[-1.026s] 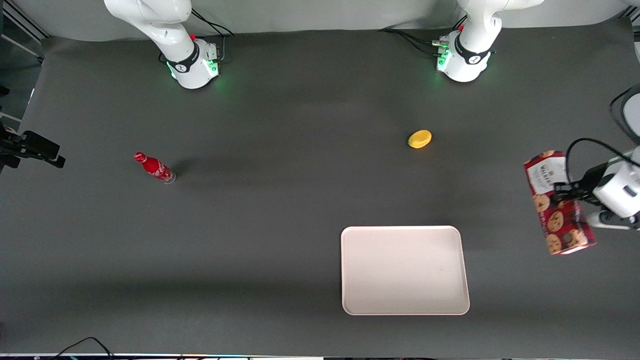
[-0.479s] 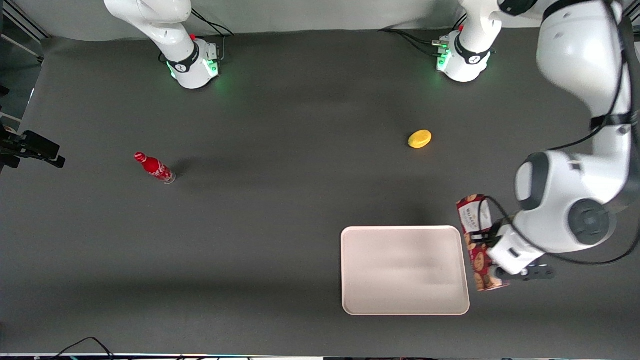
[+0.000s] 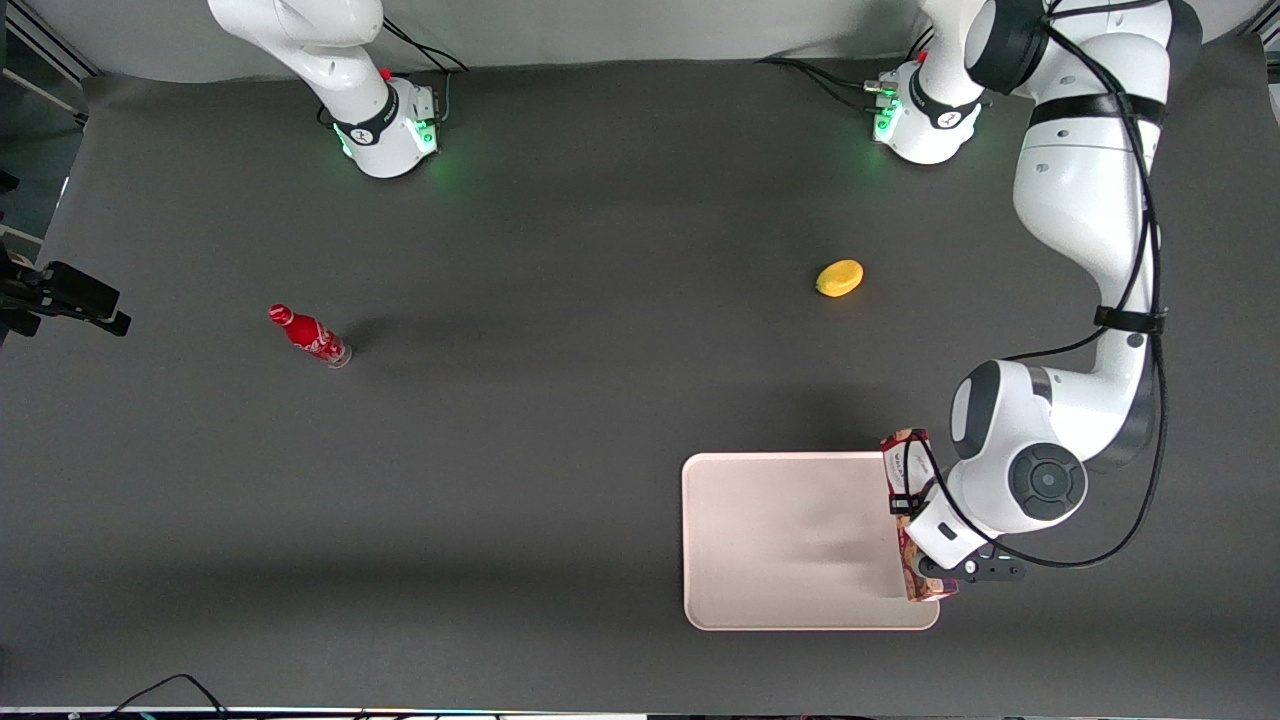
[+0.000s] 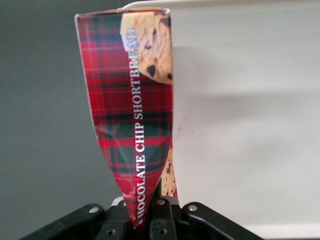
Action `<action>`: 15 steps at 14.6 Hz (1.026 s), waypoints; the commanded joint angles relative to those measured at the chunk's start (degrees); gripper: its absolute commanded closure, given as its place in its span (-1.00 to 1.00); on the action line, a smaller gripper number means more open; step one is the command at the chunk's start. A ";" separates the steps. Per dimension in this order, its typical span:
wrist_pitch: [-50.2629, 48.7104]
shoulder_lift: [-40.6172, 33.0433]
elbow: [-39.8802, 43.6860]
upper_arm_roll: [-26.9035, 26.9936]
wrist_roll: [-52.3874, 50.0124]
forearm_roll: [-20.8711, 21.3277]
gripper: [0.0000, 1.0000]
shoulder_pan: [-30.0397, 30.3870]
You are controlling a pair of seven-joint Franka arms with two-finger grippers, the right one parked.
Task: Place red cookie box on tray
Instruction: 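Lower the red box upright onto the tray's edge and open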
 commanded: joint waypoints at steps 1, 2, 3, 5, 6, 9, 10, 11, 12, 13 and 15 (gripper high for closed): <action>0.85 2.44 2.67 0.24 -1.69 1.10 1.00 -0.79; 1.03 2.62 2.85 0.24 -1.69 1.10 1.00 -0.79; 1.64 2.96 2.85 0.24 -1.69 1.10 1.00 -0.79; 2.17 3.14 2.59 0.24 -1.87 1.01 1.00 -0.79; 2.26 3.14 2.50 0.24 -1.87 1.01 0.15 -0.79; 4.45 2.79 1.10 0.24 -1.61 1.10 -1.00 -0.70; 4.46 2.44 1.01 0.24 -1.69 0.92 -1.00 -0.53; 4.28 1.57 0.75 0.24 -1.78 0.66 -1.00 -0.35; 3.76 -0.35 -0.30 0.24 -1.78 0.66 -1.00 0.00; 3.58 -2.55 -1.62 0.24 -1.61 0.57 -1.00 0.26; 2.53 -7.55 -4.25 0.24 -1.26 0.57 -1.00 1.14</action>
